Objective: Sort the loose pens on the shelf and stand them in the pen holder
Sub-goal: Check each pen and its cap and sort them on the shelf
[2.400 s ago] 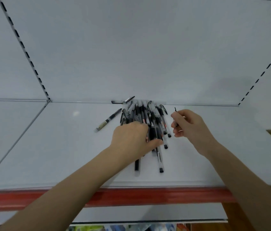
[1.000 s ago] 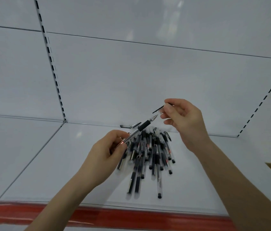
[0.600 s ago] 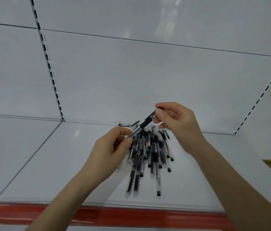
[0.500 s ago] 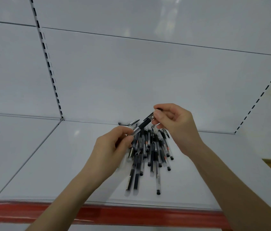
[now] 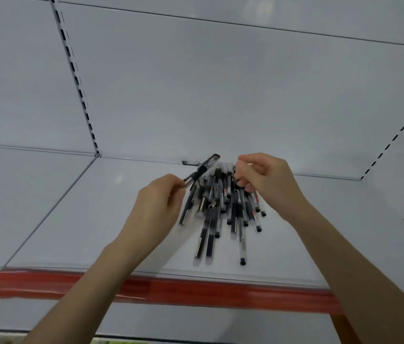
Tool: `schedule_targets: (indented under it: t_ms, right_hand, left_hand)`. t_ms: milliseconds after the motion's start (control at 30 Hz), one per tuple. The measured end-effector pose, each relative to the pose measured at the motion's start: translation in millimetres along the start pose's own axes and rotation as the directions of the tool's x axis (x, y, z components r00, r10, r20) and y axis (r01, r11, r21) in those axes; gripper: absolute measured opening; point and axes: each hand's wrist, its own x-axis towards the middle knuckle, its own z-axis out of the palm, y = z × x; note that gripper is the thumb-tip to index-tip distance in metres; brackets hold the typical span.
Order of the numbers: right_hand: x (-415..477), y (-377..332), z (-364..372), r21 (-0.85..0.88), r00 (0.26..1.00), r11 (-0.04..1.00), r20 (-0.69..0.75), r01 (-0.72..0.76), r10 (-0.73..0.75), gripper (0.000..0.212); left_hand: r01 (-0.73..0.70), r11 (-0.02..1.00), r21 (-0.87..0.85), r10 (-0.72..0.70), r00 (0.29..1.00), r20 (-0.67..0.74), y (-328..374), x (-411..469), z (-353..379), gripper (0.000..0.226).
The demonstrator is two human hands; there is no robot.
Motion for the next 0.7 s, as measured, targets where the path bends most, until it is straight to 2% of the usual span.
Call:
schedule_targets:
  t_ms: [67, 133, 200, 333, 500, 567, 633, 700]
  right_hand:
    - [-4.9, 7.6, -8.8, -0.259, 0.999, 0.965, -0.002, -0.036, 0.036, 0.025]
    - [-13.4, 11.5, -11.8, -0.507, 0.976, 0.860, 0.150, -0.060, 0.157, 0.040]
    - [-22.6, 15.2, -7.5, -0.646, 0.906, 0.762, 0.295, -0.045, 0.303, 0.045]
    - [-27.6, 23.5, 2.6, -0.635, 0.881, 0.766, 0.299, -0.104, 0.368, 0.041]
    - [-30.1, 23.4, 4.1, -0.527, 0.861, 0.826, 0.309, -0.200, 0.405, 0.030]
    - [-30.7, 20.6, 2.3, -0.446, 0.888, 0.875, 0.304, -0.188, 0.346, 0.028]
    - [-29.8, 14.1, 4.0, -0.340, 0.920, 0.932, 0.311, -0.129, 0.240, 0.024]
    - [-29.0, 4.4, 12.7, -0.243, 0.923, 0.969, 0.361, -0.047, 0.135, 0.019]
  left_hand:
    - [0.059, 0.978, 0.199, -0.045, 0.996, -0.073, -21.0, 5.6, -7.5, 0.016]
    - [0.156, 0.916, 0.369, -0.120, 0.986, -0.119, -41.6, 8.9, -14.5, 0.020]
    - [0.231, 0.846, 0.480, -0.198, 0.973, -0.121, -56.1, 10.4, -17.4, 0.021]
    - [0.277, 0.796, 0.538, -0.278, 0.957, -0.082, -67.9, 11.4, -15.0, 0.021]
    - [0.278, 0.784, 0.556, -0.277, 0.957, -0.089, -65.6, 12.6, -14.0, 0.027]
    - [0.226, 0.853, 0.470, -0.183, 0.974, -0.137, -57.6, 10.7, -12.4, 0.027]
    - [0.138, 0.966, 0.220, -0.101, 0.981, -0.168, -39.1, 7.7, -8.7, 0.018]
    - [0.111, 0.991, -0.079, -0.116, 0.991, -0.063, -13.2, 6.1, -2.5, 0.010]
